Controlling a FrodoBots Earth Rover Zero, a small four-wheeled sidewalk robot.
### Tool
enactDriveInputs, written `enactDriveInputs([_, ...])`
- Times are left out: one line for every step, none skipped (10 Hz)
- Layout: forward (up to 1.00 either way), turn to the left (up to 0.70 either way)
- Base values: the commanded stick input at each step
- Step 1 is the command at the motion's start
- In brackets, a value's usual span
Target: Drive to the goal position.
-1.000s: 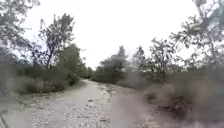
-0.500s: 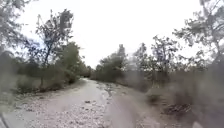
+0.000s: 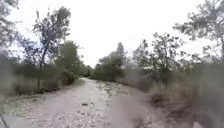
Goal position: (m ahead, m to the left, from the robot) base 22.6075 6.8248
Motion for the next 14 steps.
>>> enactDriveInputs([0.45, 0.00])
enactDriveInputs([0.45, 0.00])
enactDriveInputs([0.45, 0.00])
enactDriveInputs([0.45, 0.00])
enactDriveInputs([0.45, 0.00])
enactDriveInputs([0.45, 0.00])
enactDriveInputs([0.45, 0.00])
enactDriveInputs([0.45, 0.00])
enactDriveInputs([0.45, 0.27])
enactDriveInputs([0.45, 0.27])
enactDriveInputs([0.45, 0.27])
enactDriveInputs([0.45, 0.27])
enactDriveInputs([0.45, 0.27])
enactDriveInputs([0.45, 0.27])
